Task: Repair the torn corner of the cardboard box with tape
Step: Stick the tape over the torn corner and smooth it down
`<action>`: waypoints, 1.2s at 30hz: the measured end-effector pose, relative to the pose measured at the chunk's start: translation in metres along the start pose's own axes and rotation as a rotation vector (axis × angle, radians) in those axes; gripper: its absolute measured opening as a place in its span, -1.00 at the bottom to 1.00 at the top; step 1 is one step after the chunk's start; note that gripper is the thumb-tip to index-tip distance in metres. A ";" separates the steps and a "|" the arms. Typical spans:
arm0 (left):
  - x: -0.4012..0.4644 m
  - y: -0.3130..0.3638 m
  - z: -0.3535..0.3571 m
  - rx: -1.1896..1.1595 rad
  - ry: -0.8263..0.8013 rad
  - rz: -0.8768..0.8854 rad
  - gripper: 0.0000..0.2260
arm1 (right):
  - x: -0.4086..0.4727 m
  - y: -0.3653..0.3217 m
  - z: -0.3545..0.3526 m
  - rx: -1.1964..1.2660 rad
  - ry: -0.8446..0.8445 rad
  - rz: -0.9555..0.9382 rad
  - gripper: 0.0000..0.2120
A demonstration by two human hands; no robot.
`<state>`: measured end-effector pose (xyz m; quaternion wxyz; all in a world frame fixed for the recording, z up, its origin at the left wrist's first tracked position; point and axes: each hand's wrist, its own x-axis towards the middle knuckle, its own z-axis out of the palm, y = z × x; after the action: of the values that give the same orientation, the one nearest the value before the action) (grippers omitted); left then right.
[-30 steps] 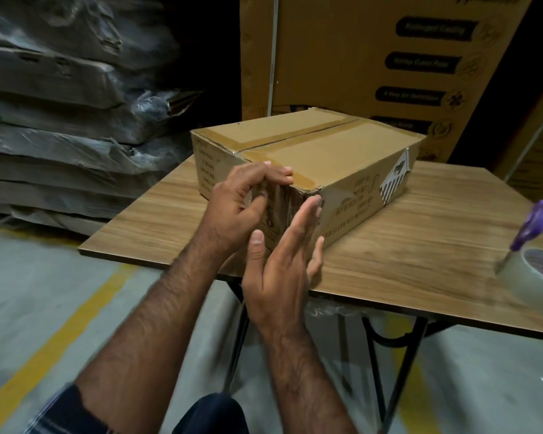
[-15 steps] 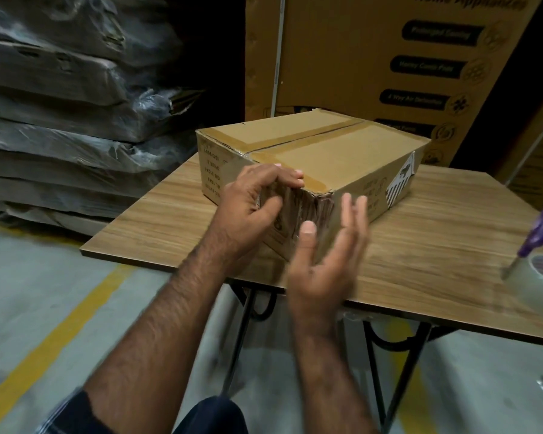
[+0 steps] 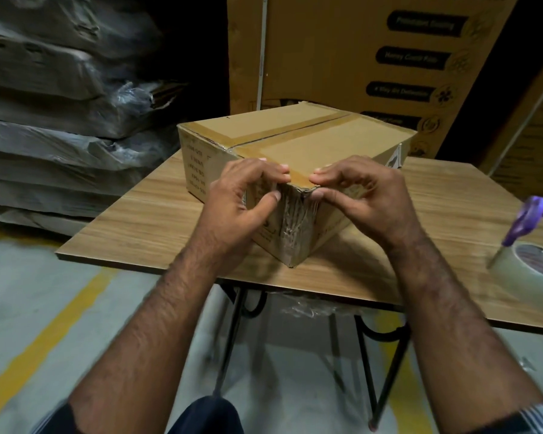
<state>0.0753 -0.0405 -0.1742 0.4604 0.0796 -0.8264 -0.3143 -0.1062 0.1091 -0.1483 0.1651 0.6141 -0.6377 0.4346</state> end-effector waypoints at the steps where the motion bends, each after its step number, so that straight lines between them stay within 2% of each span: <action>1: 0.000 0.000 0.000 0.002 0.002 -0.001 -0.79 | 0.000 0.000 0.000 0.000 0.001 -0.002 -0.72; 5: 0.000 0.001 -0.001 0.014 -0.007 -0.018 -0.80 | -0.006 -0.001 -0.001 0.011 -0.001 0.017 -0.73; 9: -0.001 0.002 0.000 0.045 0.001 0.014 -0.80 | -0.014 -0.006 0.005 -0.005 0.031 -0.016 -0.56; 19: 0.000 0.006 0.000 0.049 0.002 -0.004 -0.80 | -0.010 -0.004 0.003 -0.047 0.076 0.000 -0.75; 21: -0.001 0.005 0.001 0.044 0.003 -0.013 -0.80 | -0.021 -0.012 0.011 -0.101 0.138 0.065 -0.73; 23: -0.002 0.003 0.002 0.016 0.013 -0.025 -0.81 | -0.045 -0.031 0.031 -0.110 0.319 0.256 -0.64; 25: -0.003 0.002 0.003 0.003 0.028 -0.019 -0.81 | -0.071 -0.064 0.061 -0.016 0.457 0.452 -0.53; 27: -0.003 0.001 0.005 0.004 0.038 -0.002 -0.81 | -0.084 -0.091 0.091 0.058 0.389 0.515 -0.42; 30: -0.002 -0.001 0.005 0.002 0.032 0.006 -0.79 | -0.076 -0.106 0.123 0.043 0.237 0.537 -0.30; 33: 0.000 -0.005 0.000 -0.002 -0.004 0.001 -0.77 | -0.068 -0.106 0.133 -0.121 0.157 0.558 -0.26; 36: 0.001 -0.006 -0.002 -0.001 -0.021 0.004 -0.75 | -0.081 -0.106 0.128 -0.254 -0.001 0.600 -0.23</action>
<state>0.0758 -0.0466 -0.1764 0.4524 0.0743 -0.8311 -0.3148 0.0488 0.0780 -0.2435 0.1047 0.3737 -0.8395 0.3804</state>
